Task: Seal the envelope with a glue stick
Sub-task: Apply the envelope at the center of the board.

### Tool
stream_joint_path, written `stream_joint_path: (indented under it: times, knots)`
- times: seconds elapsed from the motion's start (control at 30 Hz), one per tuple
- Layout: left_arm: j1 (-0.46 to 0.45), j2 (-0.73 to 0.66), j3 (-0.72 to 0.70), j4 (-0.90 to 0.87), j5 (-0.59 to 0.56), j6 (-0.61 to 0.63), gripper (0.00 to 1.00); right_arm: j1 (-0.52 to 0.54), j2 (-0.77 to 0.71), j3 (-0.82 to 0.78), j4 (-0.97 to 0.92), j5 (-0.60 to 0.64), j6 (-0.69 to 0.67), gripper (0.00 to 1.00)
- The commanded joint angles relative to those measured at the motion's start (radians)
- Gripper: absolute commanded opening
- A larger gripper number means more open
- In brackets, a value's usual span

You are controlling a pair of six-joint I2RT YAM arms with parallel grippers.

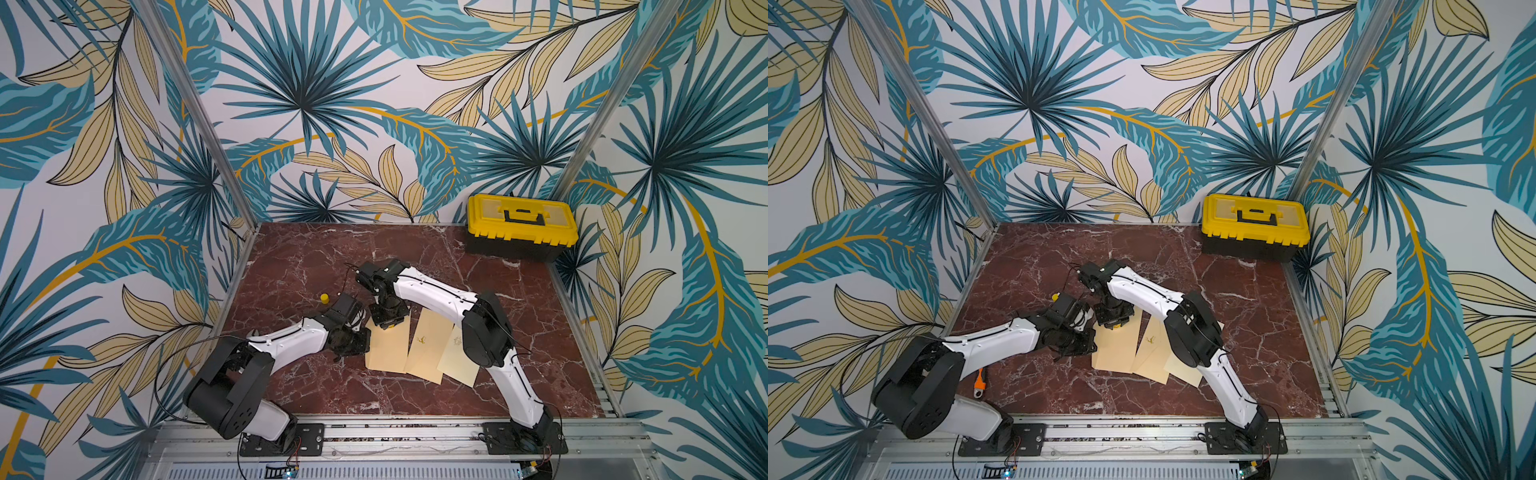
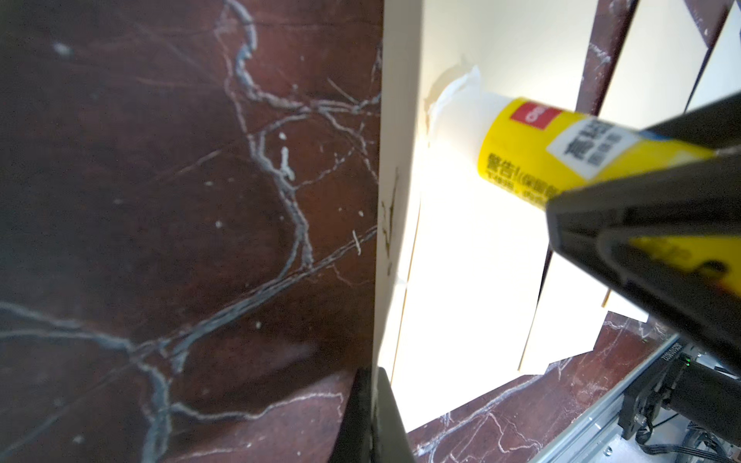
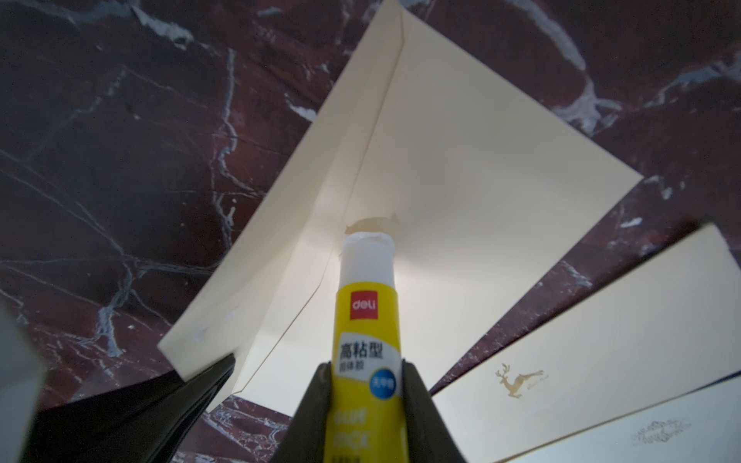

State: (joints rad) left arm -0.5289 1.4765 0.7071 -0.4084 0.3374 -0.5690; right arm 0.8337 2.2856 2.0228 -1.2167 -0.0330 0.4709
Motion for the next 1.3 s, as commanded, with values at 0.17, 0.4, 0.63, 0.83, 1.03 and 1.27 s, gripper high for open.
stream_joint_path:
  times: [0.17, 0.4, 0.63, 0.83, 1.03, 1.27]
  knots:
    - [-0.001, -0.006, 0.005, -0.010, -0.011, 0.006, 0.00, 0.023, -0.054, -0.101, -0.062, -0.117, -0.029, 0.00]
    - [-0.002, -0.009, 0.004, -0.016, -0.003, 0.012, 0.00, 0.021, -0.008, -0.067, -0.035, 0.001, -0.003, 0.00]
    - [-0.002, -0.021, 0.001, -0.025, -0.002, 0.016, 0.00, 0.010, 0.061, 0.011, 0.008, 0.093, 0.019, 0.00]
    - [-0.002, -0.021, -0.003, -0.020, -0.002, 0.015, 0.00, 0.002, 0.077, 0.022, 0.030, 0.091, 0.015, 0.00]
    - [-0.002, -0.028, 0.002, -0.030, -0.027, 0.015, 0.00, 0.005, 0.010, -0.002, -0.001, 0.030, 0.005, 0.00]
    - [-0.002, -0.024, 0.004, -0.032, -0.031, 0.012, 0.00, 0.025, -0.054, -0.083, -0.021, -0.077, -0.003, 0.00]
